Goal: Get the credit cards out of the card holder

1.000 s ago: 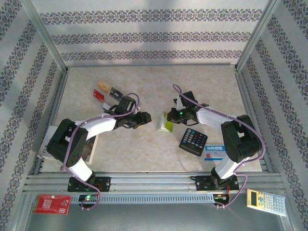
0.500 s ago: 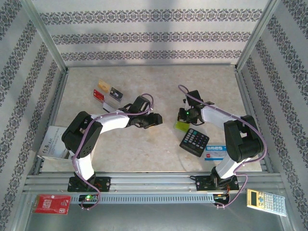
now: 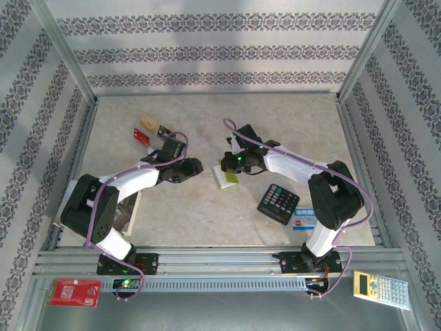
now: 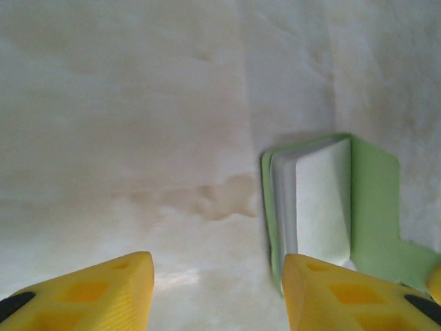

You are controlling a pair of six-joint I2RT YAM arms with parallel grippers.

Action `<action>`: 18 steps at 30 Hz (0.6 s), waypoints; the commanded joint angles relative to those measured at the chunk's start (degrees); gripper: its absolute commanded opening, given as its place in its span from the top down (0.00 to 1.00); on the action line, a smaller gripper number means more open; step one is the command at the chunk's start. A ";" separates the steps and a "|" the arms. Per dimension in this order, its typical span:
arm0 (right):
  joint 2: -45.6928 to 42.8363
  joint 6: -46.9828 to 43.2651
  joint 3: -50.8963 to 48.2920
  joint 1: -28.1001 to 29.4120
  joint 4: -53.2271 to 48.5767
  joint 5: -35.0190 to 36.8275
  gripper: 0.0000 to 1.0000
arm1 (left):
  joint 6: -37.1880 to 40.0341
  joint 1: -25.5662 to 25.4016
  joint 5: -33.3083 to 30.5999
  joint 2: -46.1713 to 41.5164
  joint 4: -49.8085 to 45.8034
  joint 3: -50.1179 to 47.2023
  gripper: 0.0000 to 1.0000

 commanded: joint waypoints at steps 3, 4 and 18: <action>1.91 6.45 4.03 3.58 3.78 -6.07 0.94 | 0.34 3.44 -2.51 -6.39 -4.63 -4.50 0.51; 1.98 7.68 4.08 3.77 4.67 -6.59 0.94 | 0.82 3.48 -2.23 -7.42 -4.55 -4.88 0.53; 1.51 1.26 -3.03 -3.77 -0.37 -2.68 0.89 | 1.52 -2.65 8.98 -0.97 5.63 -0.80 0.71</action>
